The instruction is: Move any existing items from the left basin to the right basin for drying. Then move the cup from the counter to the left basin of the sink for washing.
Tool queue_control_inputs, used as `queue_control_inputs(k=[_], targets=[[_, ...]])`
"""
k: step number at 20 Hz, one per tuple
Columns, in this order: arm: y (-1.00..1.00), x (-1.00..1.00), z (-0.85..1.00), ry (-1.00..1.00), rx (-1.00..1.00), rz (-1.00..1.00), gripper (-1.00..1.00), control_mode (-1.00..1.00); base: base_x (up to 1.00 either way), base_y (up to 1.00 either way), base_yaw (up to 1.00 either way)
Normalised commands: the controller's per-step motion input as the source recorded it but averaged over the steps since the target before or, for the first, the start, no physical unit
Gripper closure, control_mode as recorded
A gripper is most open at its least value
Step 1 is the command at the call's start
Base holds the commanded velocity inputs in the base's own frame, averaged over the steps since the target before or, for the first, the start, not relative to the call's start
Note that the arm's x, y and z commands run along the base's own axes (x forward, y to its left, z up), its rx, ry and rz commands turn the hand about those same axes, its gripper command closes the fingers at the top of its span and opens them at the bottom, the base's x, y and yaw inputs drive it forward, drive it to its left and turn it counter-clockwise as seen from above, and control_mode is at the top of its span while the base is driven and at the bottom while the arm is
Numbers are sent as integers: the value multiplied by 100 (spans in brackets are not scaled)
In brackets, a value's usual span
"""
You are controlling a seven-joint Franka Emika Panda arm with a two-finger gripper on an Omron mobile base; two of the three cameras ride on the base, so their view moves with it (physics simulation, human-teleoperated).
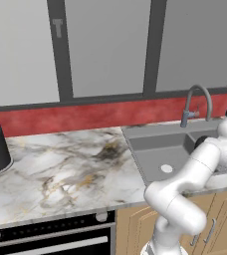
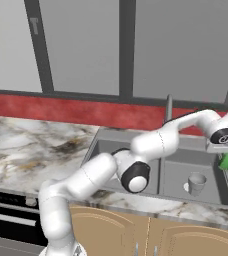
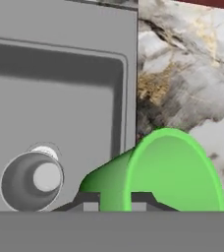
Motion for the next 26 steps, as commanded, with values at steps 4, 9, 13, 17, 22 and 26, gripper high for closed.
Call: queue_control_inputs(k=[4,9,13,17,22,26], targets=[[89,-40,5,0,12,0,100,-100,0,0,0],[100,-45,-5,0,11,5,100,-100,0,0,0],[100,-41,-28,0,5,8,100,-100,0,0,0],[100,-43,-31,0,0,9,100,-100,0,0,0],[100,-41,-30,0,0,11,100,-100,0,0,0],[100,-24,-14,-1,-1,11,100,-100,0,0,0]])
